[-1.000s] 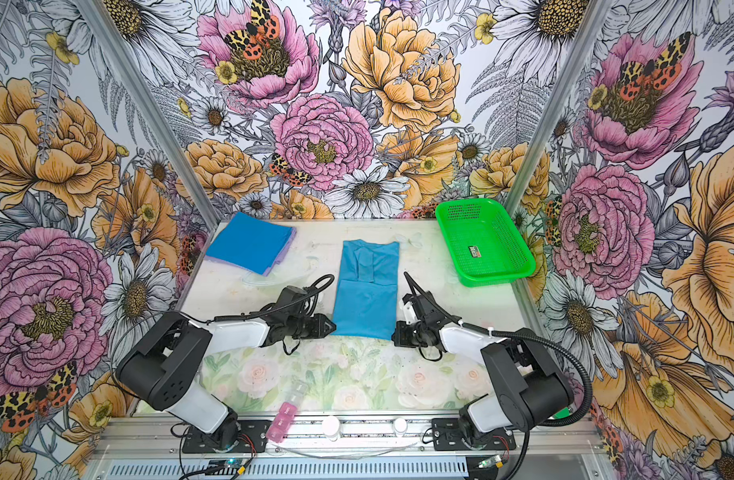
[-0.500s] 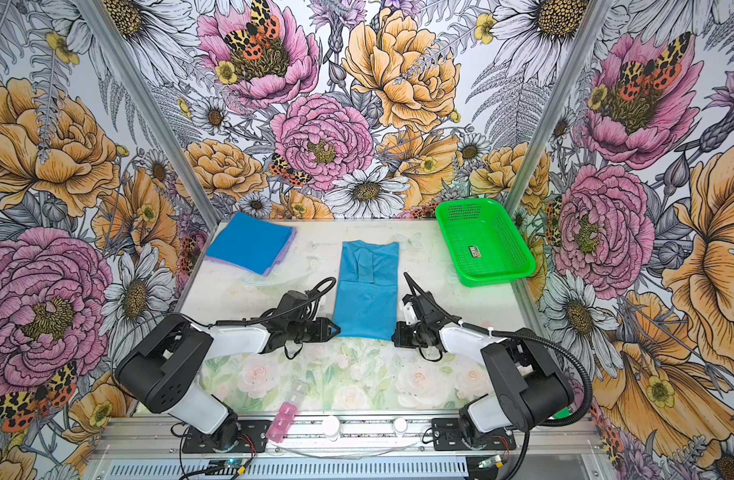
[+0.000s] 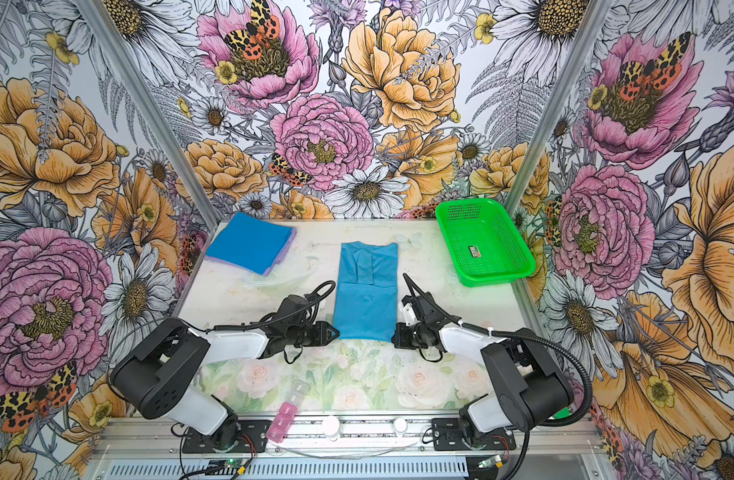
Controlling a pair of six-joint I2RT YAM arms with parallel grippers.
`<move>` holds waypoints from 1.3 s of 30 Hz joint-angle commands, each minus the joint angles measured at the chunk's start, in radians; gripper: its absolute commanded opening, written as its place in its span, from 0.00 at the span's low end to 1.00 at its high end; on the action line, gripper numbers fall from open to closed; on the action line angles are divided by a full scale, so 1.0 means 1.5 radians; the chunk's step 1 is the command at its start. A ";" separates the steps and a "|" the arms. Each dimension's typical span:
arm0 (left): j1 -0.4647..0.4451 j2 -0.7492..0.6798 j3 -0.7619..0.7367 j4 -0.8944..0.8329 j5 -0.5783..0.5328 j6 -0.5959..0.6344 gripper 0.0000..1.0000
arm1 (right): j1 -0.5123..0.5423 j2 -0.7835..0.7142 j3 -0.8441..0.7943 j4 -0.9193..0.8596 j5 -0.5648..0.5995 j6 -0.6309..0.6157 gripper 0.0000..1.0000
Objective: Fold and stack the t-shirts
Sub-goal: 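Lift the near edge with both grippers and fold it over toward the far end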
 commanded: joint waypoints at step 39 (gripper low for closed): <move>-0.158 -0.450 0.066 -0.436 -0.216 -0.097 0.00 | 0.260 -0.390 0.097 -0.284 0.194 0.054 0.00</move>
